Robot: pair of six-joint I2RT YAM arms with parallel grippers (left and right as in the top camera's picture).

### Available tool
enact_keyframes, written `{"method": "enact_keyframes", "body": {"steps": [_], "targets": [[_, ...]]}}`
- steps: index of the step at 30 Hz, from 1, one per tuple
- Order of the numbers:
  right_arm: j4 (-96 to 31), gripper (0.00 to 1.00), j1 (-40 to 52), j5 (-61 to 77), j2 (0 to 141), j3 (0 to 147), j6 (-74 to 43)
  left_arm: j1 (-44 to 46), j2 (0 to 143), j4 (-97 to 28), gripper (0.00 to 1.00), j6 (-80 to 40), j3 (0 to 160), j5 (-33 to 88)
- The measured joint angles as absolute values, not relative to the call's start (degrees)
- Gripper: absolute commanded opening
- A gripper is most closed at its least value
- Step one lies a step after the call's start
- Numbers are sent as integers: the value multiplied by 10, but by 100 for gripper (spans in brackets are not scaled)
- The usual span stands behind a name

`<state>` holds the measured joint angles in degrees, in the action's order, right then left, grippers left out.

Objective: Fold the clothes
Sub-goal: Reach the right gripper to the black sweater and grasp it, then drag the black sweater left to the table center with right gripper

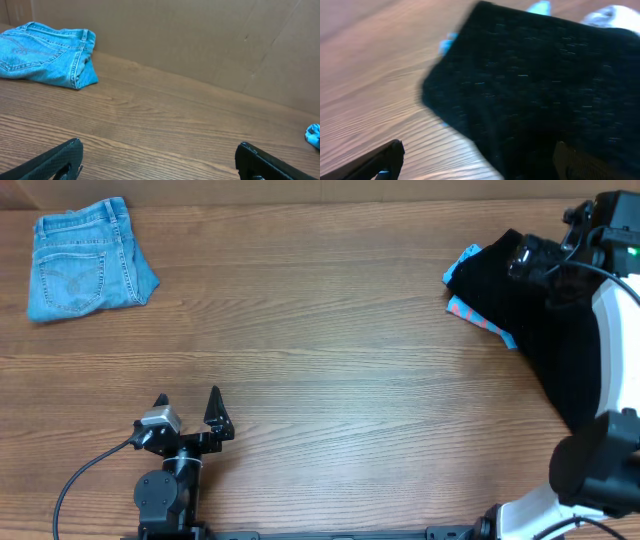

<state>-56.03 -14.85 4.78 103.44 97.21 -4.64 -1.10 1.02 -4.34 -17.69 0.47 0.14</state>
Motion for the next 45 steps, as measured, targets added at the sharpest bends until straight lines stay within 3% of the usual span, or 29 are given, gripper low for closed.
{"method": "enact_keyframes", "body": {"steps": [5, 13, 24, 30, 33, 35, 45], "targets": [[-548, 100, -196, -33, 1039, 975, -46, -11, 10, -43, 100, -177, 5, 1], [-540, 100, -316, -38, 1039, 975, -47, -11, 10, -43, 100, -177, 5, 1], [-534, 100, -325, 0, 1104, 975, -45, -11, 10, -43, 100, -177, 5, 1], [-549, 66, -325, 4, 1147, 975, -40, -11, 10, -44, 100, -177, 5, 1], [-555, 27, -325, 6, 1154, 975, -44, -11, 10, -44, 100, -177, 5, 1], [-558, 6, -325, 5, 1157, 975, -37, -11, 10, -43, 100, -177, 5, 1], [-567, 4, -324, 46, 1155, 975, -43, -11, 10, -44, 100, -177, 5, 1]]}}
